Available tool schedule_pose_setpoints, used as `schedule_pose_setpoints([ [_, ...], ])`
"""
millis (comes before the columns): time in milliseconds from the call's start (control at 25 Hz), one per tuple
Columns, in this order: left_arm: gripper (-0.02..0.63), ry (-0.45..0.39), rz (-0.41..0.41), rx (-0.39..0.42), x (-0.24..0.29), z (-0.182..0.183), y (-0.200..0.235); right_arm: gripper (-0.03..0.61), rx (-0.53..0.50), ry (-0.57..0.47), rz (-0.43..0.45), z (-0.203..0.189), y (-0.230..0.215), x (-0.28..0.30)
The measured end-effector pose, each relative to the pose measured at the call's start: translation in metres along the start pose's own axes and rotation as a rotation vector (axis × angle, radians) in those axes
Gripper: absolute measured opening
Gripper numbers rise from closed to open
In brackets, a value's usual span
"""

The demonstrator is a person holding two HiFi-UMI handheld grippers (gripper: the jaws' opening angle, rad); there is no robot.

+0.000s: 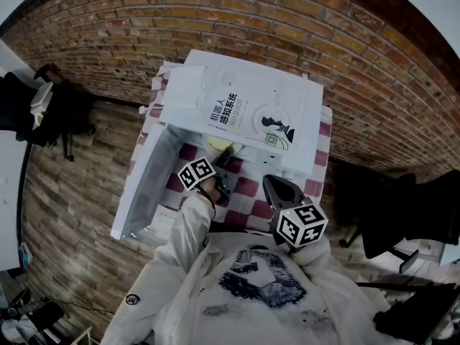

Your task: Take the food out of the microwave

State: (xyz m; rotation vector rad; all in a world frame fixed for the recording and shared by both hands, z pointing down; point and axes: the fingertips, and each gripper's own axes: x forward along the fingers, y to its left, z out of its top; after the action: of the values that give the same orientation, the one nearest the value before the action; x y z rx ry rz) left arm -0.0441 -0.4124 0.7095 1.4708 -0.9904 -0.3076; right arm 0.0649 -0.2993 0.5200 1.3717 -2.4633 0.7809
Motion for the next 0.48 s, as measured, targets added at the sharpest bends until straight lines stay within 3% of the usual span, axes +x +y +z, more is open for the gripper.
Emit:
schedule_pose_setpoints([
  [160,0.168,-0.012,-0.006,-0.024,-0.0014,0.0002,0.0013,0.014,0.004,0.001,-0.002,-0.0012,-0.001,-0.0003],
  [480,0.064,-0.046,-0.051,-0.062,-0.0086,0.005,-0.0034,0.014,0.01,0.007,0.003,-0.0031,0.0025,-0.0011],
])
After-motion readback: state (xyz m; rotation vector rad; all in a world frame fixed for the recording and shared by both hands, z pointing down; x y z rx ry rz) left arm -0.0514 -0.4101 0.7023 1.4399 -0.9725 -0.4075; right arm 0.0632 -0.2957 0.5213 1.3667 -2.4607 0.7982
